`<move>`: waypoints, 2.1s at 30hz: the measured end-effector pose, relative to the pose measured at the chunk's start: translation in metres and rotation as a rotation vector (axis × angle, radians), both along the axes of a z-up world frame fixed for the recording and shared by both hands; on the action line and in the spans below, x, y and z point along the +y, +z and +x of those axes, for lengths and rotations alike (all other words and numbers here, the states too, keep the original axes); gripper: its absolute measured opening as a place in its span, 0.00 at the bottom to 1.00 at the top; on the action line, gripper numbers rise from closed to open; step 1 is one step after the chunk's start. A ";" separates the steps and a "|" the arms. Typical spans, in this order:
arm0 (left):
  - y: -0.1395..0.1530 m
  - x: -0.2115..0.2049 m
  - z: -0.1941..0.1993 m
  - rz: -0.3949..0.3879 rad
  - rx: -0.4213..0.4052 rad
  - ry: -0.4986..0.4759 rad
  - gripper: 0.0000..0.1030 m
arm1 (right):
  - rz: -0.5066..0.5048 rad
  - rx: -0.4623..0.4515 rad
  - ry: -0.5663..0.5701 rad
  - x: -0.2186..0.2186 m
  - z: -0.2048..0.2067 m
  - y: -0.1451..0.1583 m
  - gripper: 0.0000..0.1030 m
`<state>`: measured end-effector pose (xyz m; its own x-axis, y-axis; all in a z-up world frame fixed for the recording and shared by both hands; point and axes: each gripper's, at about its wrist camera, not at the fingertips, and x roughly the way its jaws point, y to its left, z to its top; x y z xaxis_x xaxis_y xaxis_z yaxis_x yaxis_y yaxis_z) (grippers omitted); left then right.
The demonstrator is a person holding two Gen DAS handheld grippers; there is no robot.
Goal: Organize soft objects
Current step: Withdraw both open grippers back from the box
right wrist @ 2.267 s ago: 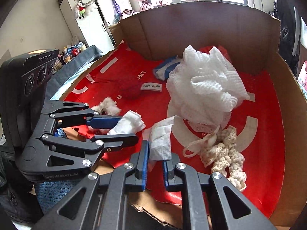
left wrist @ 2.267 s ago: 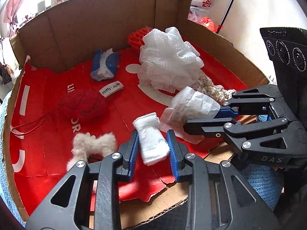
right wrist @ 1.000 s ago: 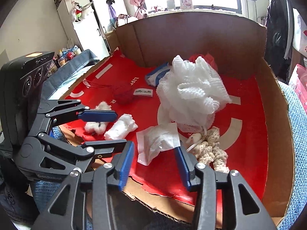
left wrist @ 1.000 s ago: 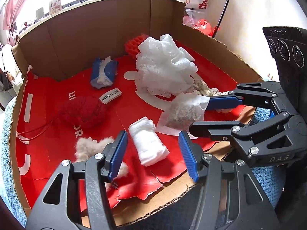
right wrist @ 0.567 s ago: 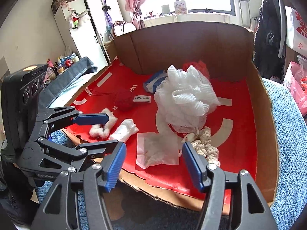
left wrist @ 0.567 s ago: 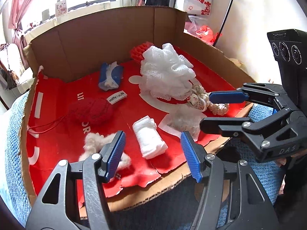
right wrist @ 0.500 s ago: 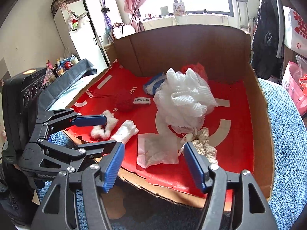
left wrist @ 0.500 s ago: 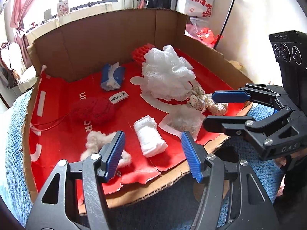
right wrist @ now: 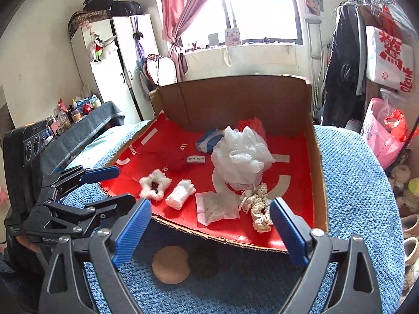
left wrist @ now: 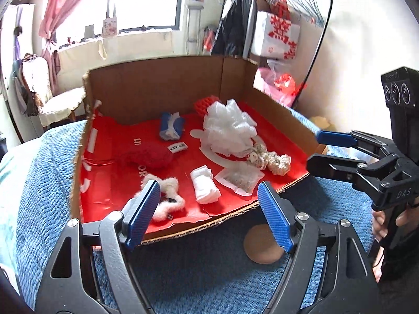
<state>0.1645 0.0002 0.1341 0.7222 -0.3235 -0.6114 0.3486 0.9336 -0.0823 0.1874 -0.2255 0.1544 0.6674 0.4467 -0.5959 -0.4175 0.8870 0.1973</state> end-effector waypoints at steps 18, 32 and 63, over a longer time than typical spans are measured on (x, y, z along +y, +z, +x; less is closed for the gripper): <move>0.009 0.011 -0.083 -0.046 -0.195 0.110 0.95 | -0.098 -0.184 -0.170 0.002 -0.081 0.011 1.00; -0.033 0.008 -0.114 -0.051 -0.174 0.159 0.95 | -0.094 -0.157 -0.268 -0.010 -0.112 -0.036 1.00; -0.067 0.006 -0.103 -0.029 -0.054 0.163 0.95 | -0.086 -0.065 -0.266 -0.010 -0.101 -0.074 1.00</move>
<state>0.0617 0.0064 0.0672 0.7978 -0.2166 -0.5627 0.1977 0.9756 -0.0953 0.0862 -0.2353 0.0801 0.7920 0.2007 -0.5766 -0.1776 0.9793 0.0969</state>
